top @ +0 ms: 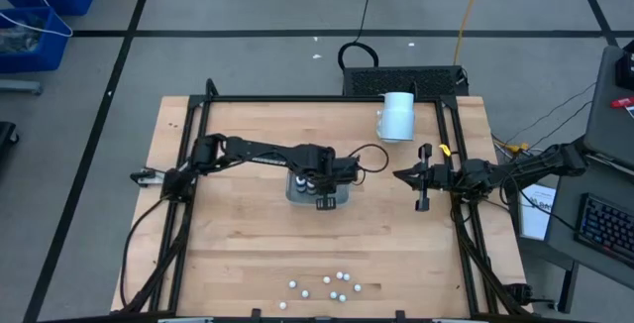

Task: Pick & Place food coloring
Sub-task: Put the small violet food coloring bottle into the gray bin

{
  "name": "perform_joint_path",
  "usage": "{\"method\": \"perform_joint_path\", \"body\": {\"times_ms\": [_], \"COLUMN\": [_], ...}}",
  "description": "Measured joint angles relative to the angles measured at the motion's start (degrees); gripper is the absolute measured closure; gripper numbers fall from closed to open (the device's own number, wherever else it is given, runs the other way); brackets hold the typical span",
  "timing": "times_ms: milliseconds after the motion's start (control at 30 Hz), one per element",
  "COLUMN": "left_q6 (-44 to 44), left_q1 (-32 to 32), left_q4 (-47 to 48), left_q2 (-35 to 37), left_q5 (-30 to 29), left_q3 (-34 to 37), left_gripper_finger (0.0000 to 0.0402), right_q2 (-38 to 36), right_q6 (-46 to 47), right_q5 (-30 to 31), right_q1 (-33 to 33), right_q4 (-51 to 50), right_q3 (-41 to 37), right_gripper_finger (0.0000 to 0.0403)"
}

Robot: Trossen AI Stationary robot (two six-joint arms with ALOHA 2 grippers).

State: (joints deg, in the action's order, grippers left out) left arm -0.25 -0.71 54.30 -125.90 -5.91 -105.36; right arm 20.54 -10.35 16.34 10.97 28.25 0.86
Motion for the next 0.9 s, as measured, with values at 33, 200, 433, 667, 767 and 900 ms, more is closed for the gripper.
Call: {"method": "perform_joint_path", "body": {"times_ms": [33,200,433,667,767,900], "left_q6": [0.0,0.0,0.0,0.0,0.0,-0.1], "left_q1": [0.0,0.0,0.0,0.0,0.0,0.1], "left_q4": [-0.1,-0.3,-0.8,-0.9,-0.8,-0.8], "left_q2": [-0.5,-2.3,-3.1,-3.1,-3.1,-2.8], "left_q5": [0.0,0.0,0.0,-0.1,-0.1,-0.2], "left_q3": [0.0,0.0,0.0,0.0,0.0,0.0], "left_gripper_finger": [0.0335,0.0335,0.0334,0.0320,0.0289,0.0242], "right_q2": [0.0,0.0,0.0,0.0,0.0,0.0], "right_q6": [0.0,0.0,0.0,0.0,0.0,0.0], "right_q5": [0.0,0.0,0.0,0.0,0.0,0.0], "right_q1": [0.0,0.0,0.0,0.0,0.0,0.0], "right_q4": [0.0,0.0,-0.1,-0.3,-0.3,-0.3], "right_q3": [0.0,0.0,0.0,0.0,0.0,0.0], "right_gripper_finger": [0.0403,0.0403,0.0403,0.0403,0.0403,0.0403]}}
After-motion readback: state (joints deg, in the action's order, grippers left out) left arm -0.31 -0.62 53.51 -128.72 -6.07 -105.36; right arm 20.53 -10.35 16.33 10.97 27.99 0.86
